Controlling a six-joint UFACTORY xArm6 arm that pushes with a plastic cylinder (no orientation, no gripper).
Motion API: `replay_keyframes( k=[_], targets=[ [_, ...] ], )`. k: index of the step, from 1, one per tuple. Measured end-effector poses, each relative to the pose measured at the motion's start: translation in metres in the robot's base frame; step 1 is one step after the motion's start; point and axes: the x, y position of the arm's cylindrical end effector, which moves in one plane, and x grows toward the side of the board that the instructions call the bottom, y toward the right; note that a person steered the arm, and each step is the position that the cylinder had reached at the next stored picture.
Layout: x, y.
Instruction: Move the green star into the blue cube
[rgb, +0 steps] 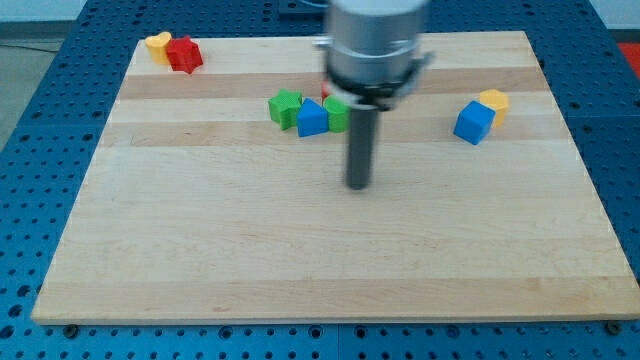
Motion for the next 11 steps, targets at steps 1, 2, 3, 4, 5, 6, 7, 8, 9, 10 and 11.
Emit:
replay_keyframes(
  k=[1,2,3,4,5,6,7,8,9,10,11],
  targets=[
    [-0.017,-0.099],
    [-0.059,-0.142],
    [-0.106,-0.136],
    [-0.116,-0.097],
    [-0.118,-0.058],
    [-0.118,-0.030],
    [-0.118,-0.007],
    [-0.118,0.018],
    [-0.118,0.040],
    [-0.114,0.022],
    [-0.103,0.001]
  ],
)
